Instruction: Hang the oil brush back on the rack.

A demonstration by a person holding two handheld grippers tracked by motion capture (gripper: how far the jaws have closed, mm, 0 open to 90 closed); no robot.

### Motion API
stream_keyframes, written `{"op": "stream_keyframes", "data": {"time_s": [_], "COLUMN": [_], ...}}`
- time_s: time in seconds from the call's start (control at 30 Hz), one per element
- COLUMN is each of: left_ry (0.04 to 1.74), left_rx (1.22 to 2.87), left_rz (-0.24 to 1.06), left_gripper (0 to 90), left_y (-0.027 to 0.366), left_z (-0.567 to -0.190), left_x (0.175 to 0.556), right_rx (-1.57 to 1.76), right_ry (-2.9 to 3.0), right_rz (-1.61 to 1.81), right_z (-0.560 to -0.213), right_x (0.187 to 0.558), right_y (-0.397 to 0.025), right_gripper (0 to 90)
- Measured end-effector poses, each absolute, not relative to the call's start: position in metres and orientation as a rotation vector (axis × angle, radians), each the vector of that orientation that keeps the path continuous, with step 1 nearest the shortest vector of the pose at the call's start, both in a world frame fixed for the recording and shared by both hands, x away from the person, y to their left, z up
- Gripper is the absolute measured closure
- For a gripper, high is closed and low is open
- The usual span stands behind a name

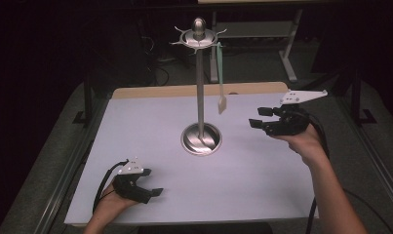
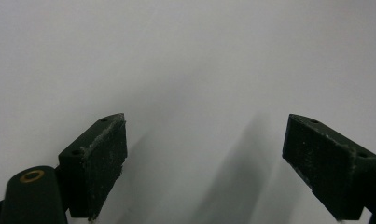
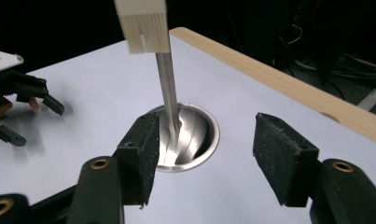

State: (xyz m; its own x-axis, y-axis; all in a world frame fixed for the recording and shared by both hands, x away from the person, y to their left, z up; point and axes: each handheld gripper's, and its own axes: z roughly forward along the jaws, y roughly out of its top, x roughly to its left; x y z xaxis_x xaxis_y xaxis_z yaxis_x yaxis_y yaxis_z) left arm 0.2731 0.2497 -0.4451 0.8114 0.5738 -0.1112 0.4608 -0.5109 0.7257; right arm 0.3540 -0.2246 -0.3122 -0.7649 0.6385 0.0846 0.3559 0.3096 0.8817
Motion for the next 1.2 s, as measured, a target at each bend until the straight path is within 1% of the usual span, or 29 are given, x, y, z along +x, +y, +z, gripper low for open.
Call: {"op": "stream_keyframes", "data": {"time_s": [0.27,0.4,0.53,0.8,0.9,1.0,1.1,1.2], "left_ry": [0.785,0.786,0.789,0.794,0.799,0.791,0.803,0.807], "left_rx": [2.188,2.192,2.165,2.168,2.146,2.172,2.147,2.136], "left_rz": [0.182,0.221,0.230,0.237,0.238,0.242,0.219,0.234], "left_gripper": [13.0,12.9,13.0,13.0,13.0,13.0,13.3,13.3], "left_y": [0.248,0.251,0.253,0.253,0.253,0.252,0.254,0.258], "left_z": [-0.444,-0.440,-0.438,-0.440,-0.443,-0.447,-0.450,-0.449], "left_x": [0.274,0.277,0.279,0.283,0.283,0.283,0.280,0.277], "right_rx": [0.914,0.937,0.969,1.028,1.057,1.073,1.083,1.104], "right_ry": [2.297,2.277,2.269,2.294,2.292,2.275,2.256,2.245], "right_rz": [1.435,1.426,1.409,1.287,1.285,1.297,1.306,1.313], "right_z": [-0.341,-0.361,-0.379,-0.402,-0.410,-0.417,-0.424,-0.431], "right_x": [0.341,0.333,0.326,0.309,0.305,0.300,0.294,0.289], "right_y": [-0.230,-0.231,-0.234,-0.235,-0.239,-0.243,-0.247,-0.251], "right_gripper": [36.3,32.7,30.8,30.0,29.1,29.1,28.7,28.5]}}
